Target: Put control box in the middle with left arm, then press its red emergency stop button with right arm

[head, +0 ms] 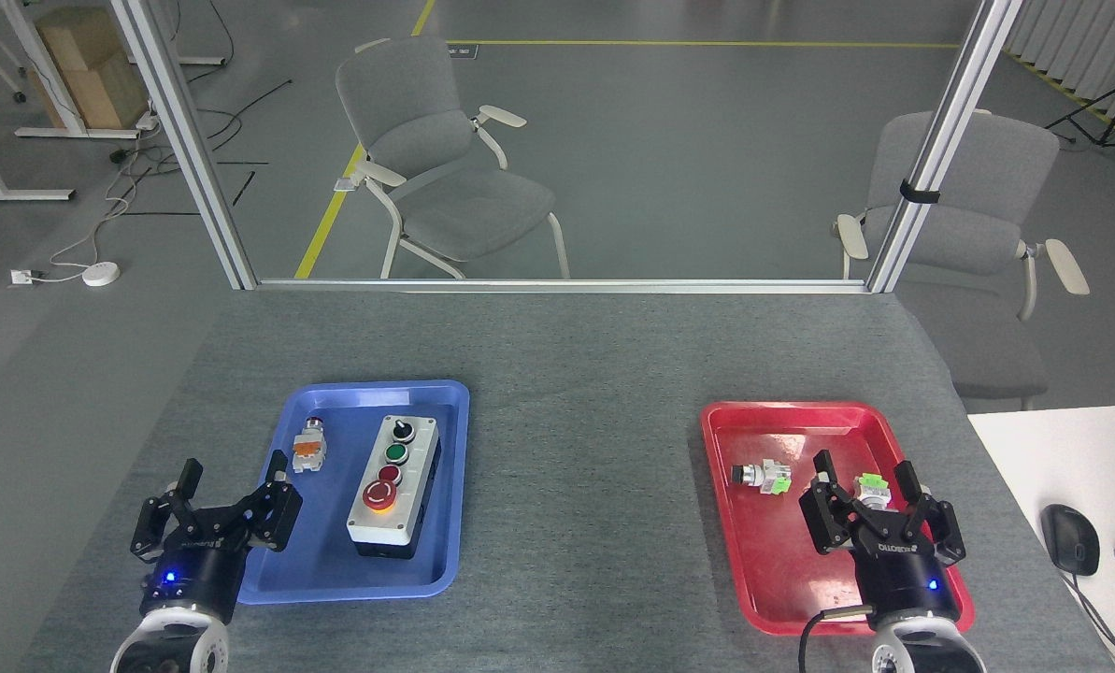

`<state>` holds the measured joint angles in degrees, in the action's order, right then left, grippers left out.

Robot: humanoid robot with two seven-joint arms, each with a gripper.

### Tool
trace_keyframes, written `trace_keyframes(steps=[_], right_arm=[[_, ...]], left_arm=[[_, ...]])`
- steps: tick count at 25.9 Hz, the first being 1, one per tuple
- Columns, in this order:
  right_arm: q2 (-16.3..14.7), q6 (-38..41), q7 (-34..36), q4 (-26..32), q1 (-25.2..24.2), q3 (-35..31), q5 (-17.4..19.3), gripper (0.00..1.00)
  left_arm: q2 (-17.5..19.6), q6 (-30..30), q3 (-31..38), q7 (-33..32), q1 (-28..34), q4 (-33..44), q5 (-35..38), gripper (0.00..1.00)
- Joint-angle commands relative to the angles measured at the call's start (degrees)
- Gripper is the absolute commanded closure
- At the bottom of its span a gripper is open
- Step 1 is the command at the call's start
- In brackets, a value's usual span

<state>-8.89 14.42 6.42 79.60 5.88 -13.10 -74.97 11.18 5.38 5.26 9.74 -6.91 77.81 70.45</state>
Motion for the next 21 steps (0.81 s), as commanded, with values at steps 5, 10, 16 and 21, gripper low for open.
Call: trace_keyframes(steps=[5, 10, 16, 21], right_arm=[[0.0, 0.0, 0.0, 0.0, 0.0, 0.0, 0.0, 0.01], [0.1, 0.0, 0.1, 0.0, -0.1, -0.1, 0.0, 0.01], [0.1, 0.0, 0.1, 0.0, -0.1, -0.2, 0.1, 0.01], [0.1, 0.0, 0.1, -0.1, -0.1, -0.2, 0.1, 0.01]], left_arm=[[-0.3, 0.0, 0.0, 0.1, 0.0, 0.0, -0.6, 0.01], [-0.4, 0.0, 0.2, -0.1, -0.3, -0.2, -0.7, 0.01], [-0.6, 0.1, 0.2, -0.1, -0.1, 1.0, -0.6, 0.01], [-0.6, 0.5, -0.1, 0.0, 1.0, 4.3, -0.6, 0.01]])
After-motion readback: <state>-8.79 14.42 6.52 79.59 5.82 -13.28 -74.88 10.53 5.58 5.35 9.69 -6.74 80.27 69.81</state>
